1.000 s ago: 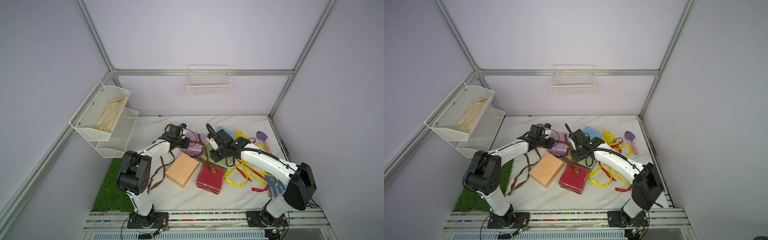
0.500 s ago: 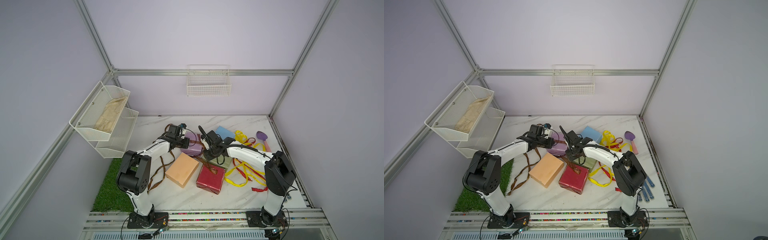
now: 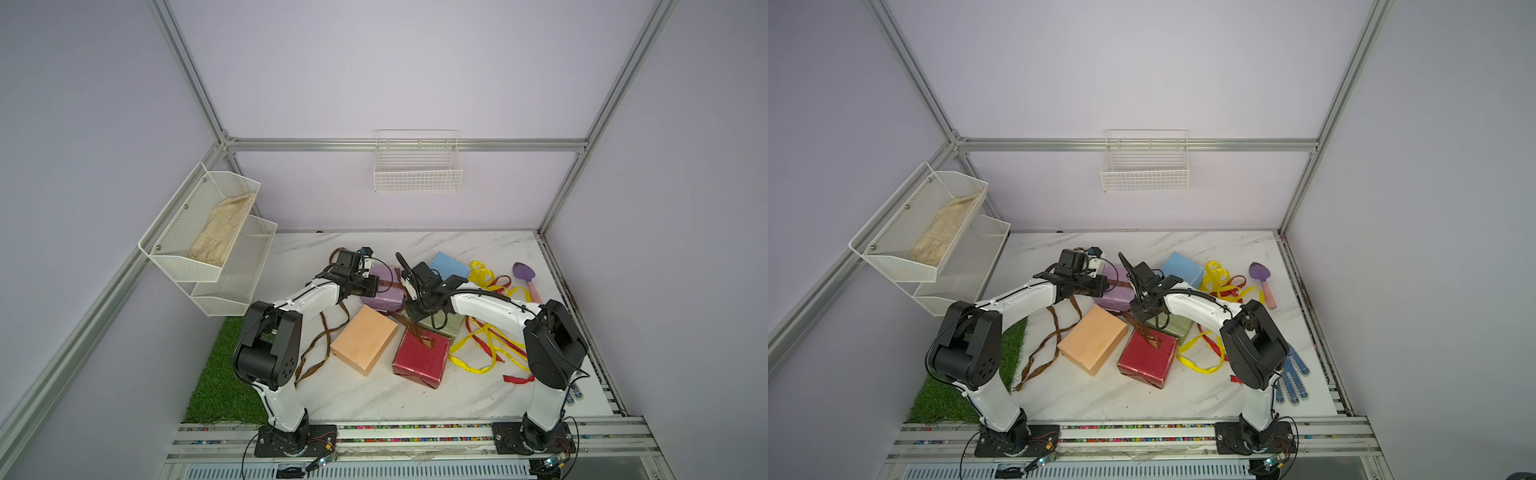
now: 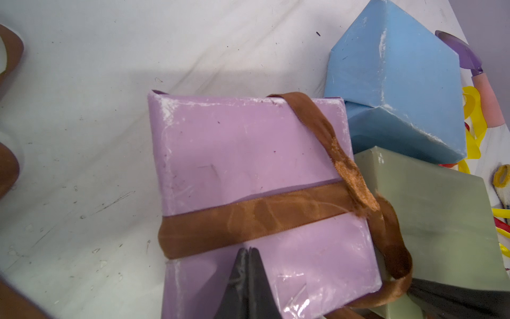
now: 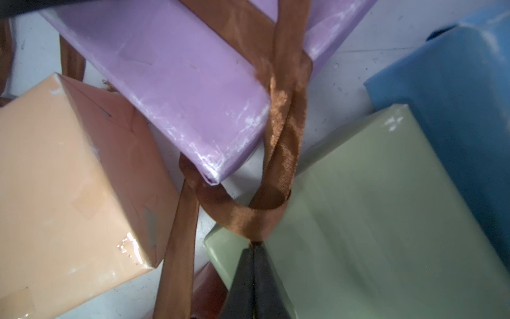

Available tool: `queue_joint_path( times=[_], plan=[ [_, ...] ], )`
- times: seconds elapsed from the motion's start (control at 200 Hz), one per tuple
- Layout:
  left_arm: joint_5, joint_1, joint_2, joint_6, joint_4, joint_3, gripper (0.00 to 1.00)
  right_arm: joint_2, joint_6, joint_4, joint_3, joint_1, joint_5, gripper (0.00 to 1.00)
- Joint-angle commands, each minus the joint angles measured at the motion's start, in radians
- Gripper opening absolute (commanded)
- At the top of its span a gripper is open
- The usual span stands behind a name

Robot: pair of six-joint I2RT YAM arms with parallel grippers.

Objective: Untie the ribbon bows on the gift boxes
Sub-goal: Untie the ribbon from the gift box.

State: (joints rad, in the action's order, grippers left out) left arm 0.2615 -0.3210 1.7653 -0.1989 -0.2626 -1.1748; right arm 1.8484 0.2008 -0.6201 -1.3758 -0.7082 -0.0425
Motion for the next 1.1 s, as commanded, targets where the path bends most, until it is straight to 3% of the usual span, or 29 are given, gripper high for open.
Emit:
queue_joint_path(
  times=[0.0,0.16,0.365,0.645,0.75,0.84,0.89,1.095],
  plan=[
    [0.008,0.005,0.024,-0.006,-0.065,-0.017,0.02,-0.058,0.018,-0.006,0.013,0.006,0.007,0.00],
    [0.004,0.005,0.020,-0.005,-0.065,-0.019,0.02,-0.168,-0.018,-0.056,0.024,0.006,0.078,0.00],
    [0.001,0.005,0.025,-0.005,-0.067,-0.027,0.02,-0.299,-0.116,-0.122,0.031,0.004,0.387,0.00],
    [0.002,0.005,0.037,-0.004,-0.072,-0.040,0.02,-0.386,-0.153,-0.141,0.040,0.004,0.583,0.00],
    [0.003,0.005,0.030,-0.005,-0.076,-0.045,0.02,-0.394,-0.134,-0.110,0.041,0.004,0.567,0.00],
    [0.010,0.005,0.018,-0.004,-0.081,-0.051,0.02,-0.352,-0.138,-0.124,0.016,0.005,0.502,0.26],
    [0.019,0.005,0.002,-0.005,-0.084,-0.054,0.02,-0.320,-0.143,-0.142,0.000,0.004,0.469,0.36],
    [0.044,0.005,-0.088,0.001,-0.098,-0.067,0.03,-0.233,-0.171,-0.120,-0.035,0.004,0.419,0.42]
  ],
)
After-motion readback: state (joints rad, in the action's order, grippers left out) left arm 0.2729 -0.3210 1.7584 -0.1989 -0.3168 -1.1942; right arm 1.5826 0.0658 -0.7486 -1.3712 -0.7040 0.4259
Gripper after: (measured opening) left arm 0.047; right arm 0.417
